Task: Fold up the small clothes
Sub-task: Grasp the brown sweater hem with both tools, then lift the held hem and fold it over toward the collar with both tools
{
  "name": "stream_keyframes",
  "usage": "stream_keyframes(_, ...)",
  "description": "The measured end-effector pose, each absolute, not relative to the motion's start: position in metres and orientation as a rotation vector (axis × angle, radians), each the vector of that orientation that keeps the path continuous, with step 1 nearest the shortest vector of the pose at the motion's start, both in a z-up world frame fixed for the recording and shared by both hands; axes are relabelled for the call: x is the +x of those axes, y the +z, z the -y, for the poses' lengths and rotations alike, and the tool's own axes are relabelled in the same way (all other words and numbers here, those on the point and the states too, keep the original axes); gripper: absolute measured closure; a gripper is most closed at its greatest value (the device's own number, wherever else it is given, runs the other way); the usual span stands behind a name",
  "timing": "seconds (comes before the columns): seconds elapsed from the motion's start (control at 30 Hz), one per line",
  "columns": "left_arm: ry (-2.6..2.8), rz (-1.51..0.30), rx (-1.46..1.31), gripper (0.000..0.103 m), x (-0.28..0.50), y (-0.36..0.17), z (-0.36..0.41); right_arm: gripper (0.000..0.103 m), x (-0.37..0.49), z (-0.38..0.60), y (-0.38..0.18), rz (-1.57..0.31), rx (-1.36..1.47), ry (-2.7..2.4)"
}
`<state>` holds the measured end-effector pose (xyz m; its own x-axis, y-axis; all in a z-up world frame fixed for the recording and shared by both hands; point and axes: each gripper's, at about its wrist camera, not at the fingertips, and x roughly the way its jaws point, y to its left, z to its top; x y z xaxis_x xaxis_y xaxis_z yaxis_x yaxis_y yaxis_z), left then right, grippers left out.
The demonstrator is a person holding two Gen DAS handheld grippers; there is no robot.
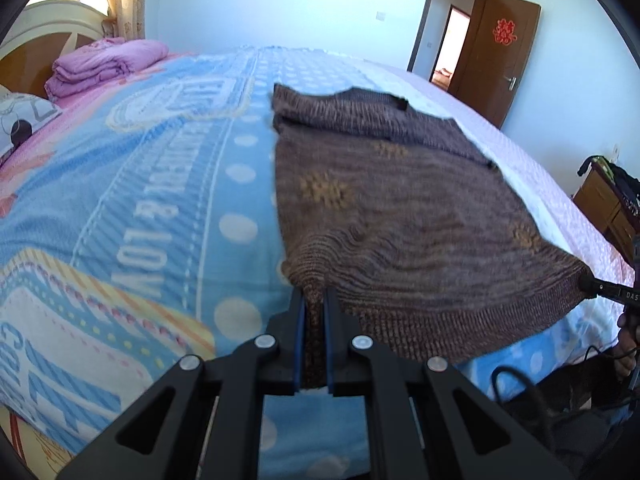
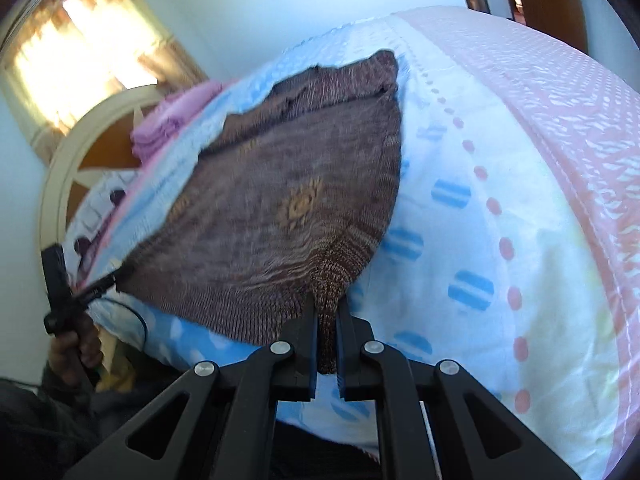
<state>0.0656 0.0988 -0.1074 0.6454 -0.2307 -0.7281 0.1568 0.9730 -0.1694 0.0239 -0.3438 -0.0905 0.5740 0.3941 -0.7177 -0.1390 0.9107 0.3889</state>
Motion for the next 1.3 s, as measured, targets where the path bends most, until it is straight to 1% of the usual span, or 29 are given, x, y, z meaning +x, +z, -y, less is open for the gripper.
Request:
stream_keyframes(0.37,-0.229,-0.744,-0.169,0.094,0.119,-0.070,-0.100,0.097,0.062,0.342,-0.029,-0.720,0.268,0.282)
stream_keyframes(0.5,-0.234,-0.710,-0.178,0.094,0.133,-0.059,-0.099,0.097,0.079,0.345,-0.015,-0.675,0.269,0.264)
stream_keyframes(0.97,-0.209,-0.671,-0.153,0.095,0.192,-0.035,-0.083,0.097,0.131,0.343,0.014,-0.602,0.246,0.247)
stream_keyframes(1.3,-0.168,-0.636,-0.142,0.095,0.245,-0.015,-0.082,0.097,0.186,0.340,0.036,-0.577,0.209,0.233)
